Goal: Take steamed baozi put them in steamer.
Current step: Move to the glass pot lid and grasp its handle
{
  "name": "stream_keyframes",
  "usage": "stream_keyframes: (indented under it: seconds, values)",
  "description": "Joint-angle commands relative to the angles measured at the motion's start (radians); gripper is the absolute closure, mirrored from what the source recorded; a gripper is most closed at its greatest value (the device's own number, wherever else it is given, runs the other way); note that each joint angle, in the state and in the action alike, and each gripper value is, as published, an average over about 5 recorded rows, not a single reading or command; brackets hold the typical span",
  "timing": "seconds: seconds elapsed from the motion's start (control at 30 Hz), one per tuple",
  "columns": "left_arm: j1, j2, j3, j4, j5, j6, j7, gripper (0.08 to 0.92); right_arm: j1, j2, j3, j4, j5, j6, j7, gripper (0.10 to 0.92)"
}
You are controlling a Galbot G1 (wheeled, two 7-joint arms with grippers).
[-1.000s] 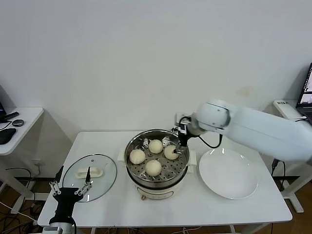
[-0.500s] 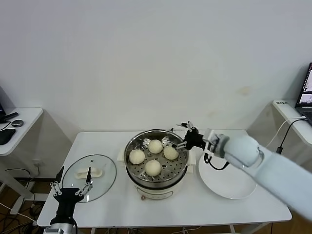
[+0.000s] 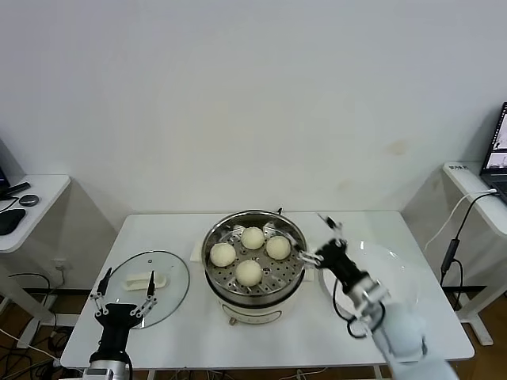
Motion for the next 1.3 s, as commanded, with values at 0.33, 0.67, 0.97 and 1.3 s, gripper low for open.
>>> stream_keyframes:
  seconds: [0.33,0.67,0.97,1.3]
  values:
    - [0.008,0.158,-0.032,0.140,0.987,0.029,-0.074,0.177,-0.417,0.356,0.527,0.098,0.031,0.161,0.049,0.203]
    - [-0.151,0.238,0.033,0.382,1.231,-0.009,-0.071,0.177,-0.429,0.390,0.557,0.094,0.047,0.160,0.067,0.203]
    - [-0.313,0.281,0.028,0.541,1.233,0.024,-0.039,0.177,-0.439,0.398,0.577,0.100,0.041,0.166,0.066,0.203]
    - [-0.441,0.271,0.044,0.630,1.223,0.033,-0.030,0.177,-0.435,0.404,0.563,0.091,0.018,0.163,0.063,0.203]
